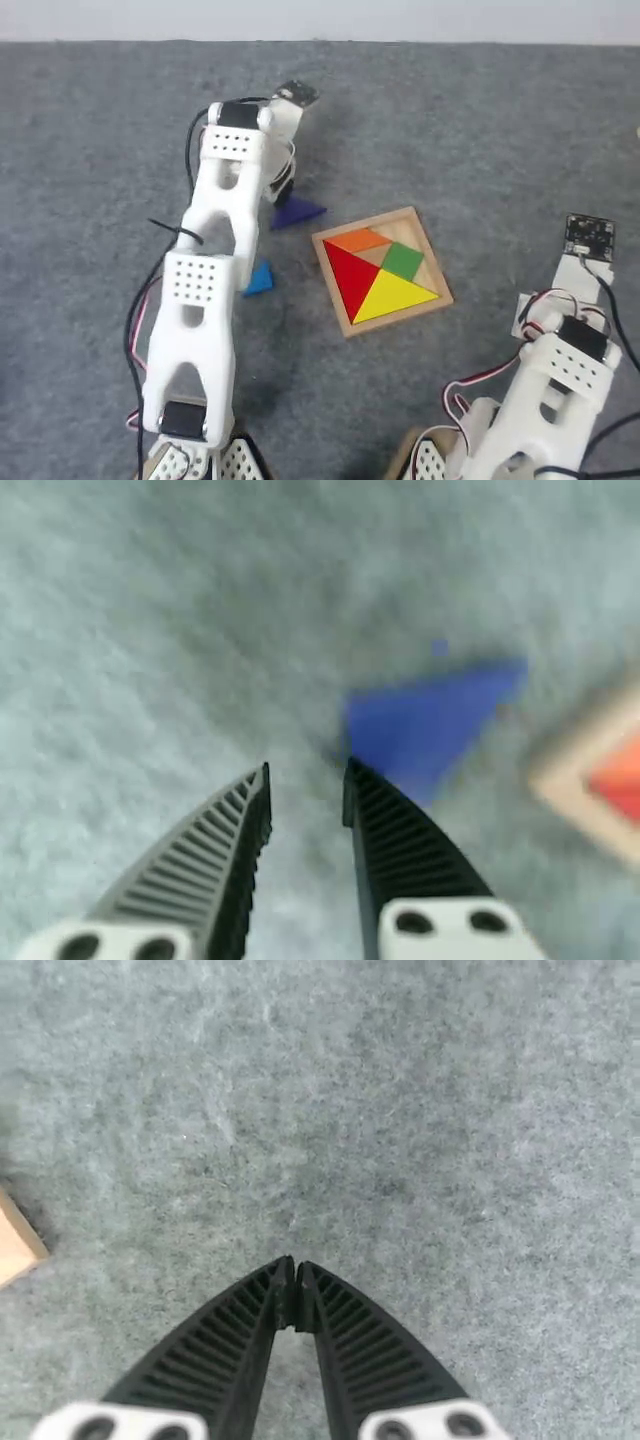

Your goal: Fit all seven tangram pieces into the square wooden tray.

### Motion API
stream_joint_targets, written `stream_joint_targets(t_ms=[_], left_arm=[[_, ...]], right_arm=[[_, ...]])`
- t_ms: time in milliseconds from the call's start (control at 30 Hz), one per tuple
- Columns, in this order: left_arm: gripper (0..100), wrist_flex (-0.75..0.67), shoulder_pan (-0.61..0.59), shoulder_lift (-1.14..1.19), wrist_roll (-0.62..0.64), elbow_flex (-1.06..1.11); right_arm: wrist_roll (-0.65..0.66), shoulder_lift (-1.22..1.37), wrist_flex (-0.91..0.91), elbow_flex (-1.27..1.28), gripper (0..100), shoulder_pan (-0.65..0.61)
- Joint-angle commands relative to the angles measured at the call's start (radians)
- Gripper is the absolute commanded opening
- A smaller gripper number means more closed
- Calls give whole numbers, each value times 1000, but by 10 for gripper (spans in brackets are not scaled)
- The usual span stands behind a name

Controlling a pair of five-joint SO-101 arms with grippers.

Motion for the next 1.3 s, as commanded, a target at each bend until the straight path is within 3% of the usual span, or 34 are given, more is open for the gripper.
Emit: stream_joint_targets(t_ms=[0,200,367,500,600,900,1267], left_arm=[[111,9,-9,-253,-48,193],[137,-184,-15,-437,126,222],[287,-324,63,-358,157,289],[282,-367,109,-233,155,288],[263,-305,101,-172,143,283],[195,34,14,-184,-46,219],[195,41,-23,-347,-41,282]], right_arm=[[-6,-38,-10,-15,13,-15],[-6,-38,-10,-11,13,-15],[-6,-38,-10,-9,13,-15],[-6,-38,-10,-9,13,-15],[-6,-36,-10,-9,13,-15],[-8,-38,-18,-9,13,-15],[-8,-31,-12,-8,13,-15]])
